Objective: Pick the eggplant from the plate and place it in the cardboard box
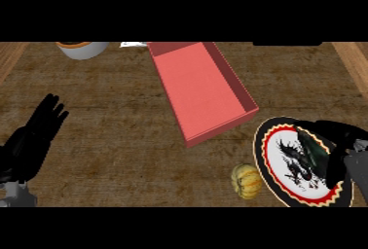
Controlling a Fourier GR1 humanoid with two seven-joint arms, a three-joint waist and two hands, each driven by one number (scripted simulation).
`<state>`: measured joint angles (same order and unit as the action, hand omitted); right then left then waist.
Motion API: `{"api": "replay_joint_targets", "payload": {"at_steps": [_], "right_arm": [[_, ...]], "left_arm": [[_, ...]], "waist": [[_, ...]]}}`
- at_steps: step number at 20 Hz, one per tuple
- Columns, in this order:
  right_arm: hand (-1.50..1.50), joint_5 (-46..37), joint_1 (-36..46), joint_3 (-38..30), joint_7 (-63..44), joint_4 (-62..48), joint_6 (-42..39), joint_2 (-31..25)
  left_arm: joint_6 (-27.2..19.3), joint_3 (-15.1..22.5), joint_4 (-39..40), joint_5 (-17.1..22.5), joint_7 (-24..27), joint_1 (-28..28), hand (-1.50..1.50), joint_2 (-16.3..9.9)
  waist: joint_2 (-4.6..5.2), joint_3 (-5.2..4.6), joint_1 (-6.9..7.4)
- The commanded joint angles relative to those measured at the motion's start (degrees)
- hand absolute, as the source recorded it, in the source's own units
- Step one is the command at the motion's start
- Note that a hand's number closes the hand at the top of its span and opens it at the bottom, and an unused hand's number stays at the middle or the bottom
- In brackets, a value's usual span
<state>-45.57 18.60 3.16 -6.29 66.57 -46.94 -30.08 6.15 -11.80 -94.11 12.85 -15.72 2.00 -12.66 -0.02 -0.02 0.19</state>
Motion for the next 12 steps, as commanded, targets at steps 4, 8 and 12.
{"api": "replay_joint_targets", "payload": {"at_steps": [4,8,12], "right_arm": [[1.50,-2.49,-2.85,-0.01,9.15,-1.90,7.95,-0.51],[1.50,-4.71,2.14,0.81,11.54,-7.07,8.33,0.34],[1.50,-6.16,2.09,0.90,11.20,-6.14,8.28,1.88]], "left_arm": [[-0.02,0.63,-2.48,-0.58,-1.01,-1.03,0.00,1.05],[1.95,-1.32,2.03,-0.08,1.76,-0.40,0.00,0.05],[1.68,-0.62,-1.25,-0.04,0.18,-1.11,0.00,1.02]], "waist": [[0.00,0.04,-0.11],[0.08,0.02,0.10],[0.03,0.02,0.06]]}}
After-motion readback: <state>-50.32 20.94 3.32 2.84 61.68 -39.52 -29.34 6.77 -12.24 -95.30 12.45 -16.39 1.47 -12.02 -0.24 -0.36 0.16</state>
